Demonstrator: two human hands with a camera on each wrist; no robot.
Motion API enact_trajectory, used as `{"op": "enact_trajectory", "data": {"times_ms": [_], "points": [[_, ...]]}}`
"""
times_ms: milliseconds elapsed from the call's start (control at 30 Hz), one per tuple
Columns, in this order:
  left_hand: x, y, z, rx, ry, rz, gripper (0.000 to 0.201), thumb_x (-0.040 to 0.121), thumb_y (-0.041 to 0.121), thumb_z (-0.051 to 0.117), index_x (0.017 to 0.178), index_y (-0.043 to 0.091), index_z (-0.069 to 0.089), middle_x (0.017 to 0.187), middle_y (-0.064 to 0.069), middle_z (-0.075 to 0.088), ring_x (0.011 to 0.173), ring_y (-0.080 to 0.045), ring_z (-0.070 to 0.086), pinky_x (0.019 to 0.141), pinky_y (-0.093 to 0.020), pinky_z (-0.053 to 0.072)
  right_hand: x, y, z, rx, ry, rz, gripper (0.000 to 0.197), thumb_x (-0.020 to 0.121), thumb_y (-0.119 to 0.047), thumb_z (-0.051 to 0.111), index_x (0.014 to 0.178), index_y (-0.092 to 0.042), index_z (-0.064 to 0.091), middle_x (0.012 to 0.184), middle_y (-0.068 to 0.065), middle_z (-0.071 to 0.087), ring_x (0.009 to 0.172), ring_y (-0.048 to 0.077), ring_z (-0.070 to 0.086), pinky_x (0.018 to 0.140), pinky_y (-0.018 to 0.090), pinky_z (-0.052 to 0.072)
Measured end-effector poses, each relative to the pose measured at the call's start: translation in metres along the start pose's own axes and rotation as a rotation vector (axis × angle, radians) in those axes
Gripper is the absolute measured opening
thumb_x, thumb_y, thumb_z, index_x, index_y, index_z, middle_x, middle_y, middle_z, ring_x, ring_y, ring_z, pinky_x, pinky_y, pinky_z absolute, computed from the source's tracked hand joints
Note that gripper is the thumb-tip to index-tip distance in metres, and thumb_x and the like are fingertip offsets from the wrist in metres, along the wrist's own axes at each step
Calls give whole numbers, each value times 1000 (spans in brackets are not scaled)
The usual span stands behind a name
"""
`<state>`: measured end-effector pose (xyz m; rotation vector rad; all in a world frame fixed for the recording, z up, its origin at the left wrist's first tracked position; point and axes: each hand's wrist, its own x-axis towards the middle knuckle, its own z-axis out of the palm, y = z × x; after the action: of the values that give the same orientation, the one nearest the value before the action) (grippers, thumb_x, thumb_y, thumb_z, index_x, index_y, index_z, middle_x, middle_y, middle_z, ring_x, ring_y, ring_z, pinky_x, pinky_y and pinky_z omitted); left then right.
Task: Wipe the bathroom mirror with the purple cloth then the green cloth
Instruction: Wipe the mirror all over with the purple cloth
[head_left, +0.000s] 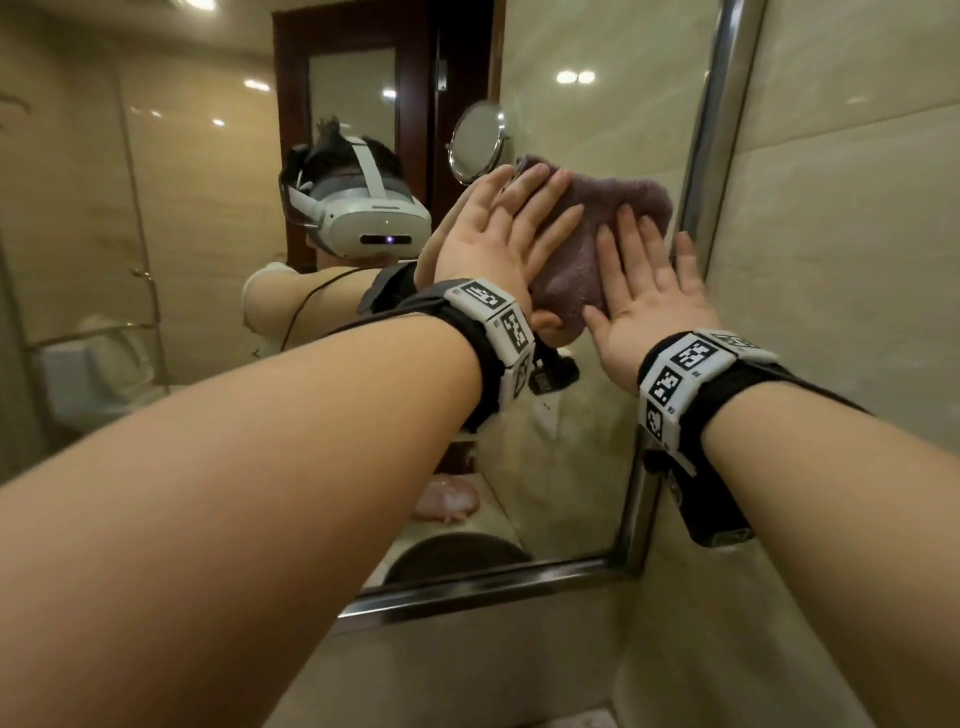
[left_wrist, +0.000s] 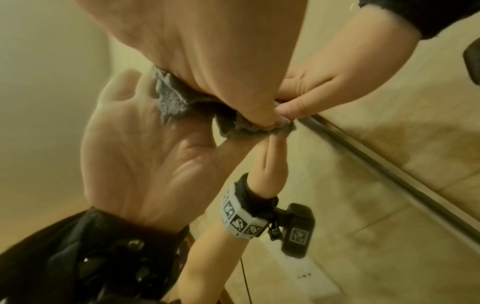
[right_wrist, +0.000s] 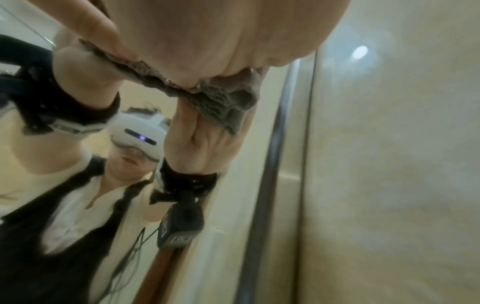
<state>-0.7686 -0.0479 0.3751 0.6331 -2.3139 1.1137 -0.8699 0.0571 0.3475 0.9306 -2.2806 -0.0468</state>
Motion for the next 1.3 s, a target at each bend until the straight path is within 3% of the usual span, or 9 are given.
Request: {"op": "enact_trajectory", "data": {"times_ms": [367,700,900,1000,1133,1300], "points": [[-73,-102,36,9,-24,-129,97,82,76,17,141,16,-32,150,-11,-32,139,-26,-26,109,-44,-19,1,-109,-52,-10,65,-139,70,97,-44,17,142,-13,-28,149,8,-34,139,24,-28,110,44,-19],[-139,-179,61,24,-133,-221,99,81,77,18,140,16,-34,148,-12,-36,138,-28,-29,110,-44,-18,-5,-205,-83,13,134,-233,72,96,-46,18,143,-14,-27,150,7,-33,138,24,-29,109,46,-21],[-184,-219,80,31,-236,-291,99,80,78,17,126,13,-42,146,-13,-38,137,-29,-30,110,-45,-18,-19,-274,-96,101,177,-291,71,96,-47,19,143,-17,-25,151,6,-30,139,25,-26,106,45,-23],[-203,-237,89,32,-284,-332,102,79,79,16,132,12,-38,147,-14,-37,137,-29,-30,110,-46,-18,-24,-306,-102,121,189,-323,69,97,-47,18,145,-18,-22,152,5,-29,140,24,-26,107,46,-23],[-213,-244,95,38,-295,-323,102,79,78,16,135,11,-36,146,-16,-36,137,-30,-30,110,-47,-17,-26,-316,-103,115,209,-334,68,97,-48,18,145,-20,-21,153,3,-27,140,24,-25,107,47,-21],[-210,-247,97,28,-279,-309,100,78,79,15,123,10,-42,145,-16,-38,137,-31,-30,109,-47,-19,-28,-311,-101,109,218,-332,68,96,-51,17,145,-23,-20,153,1,-27,140,21,-25,109,49,-20]]}}
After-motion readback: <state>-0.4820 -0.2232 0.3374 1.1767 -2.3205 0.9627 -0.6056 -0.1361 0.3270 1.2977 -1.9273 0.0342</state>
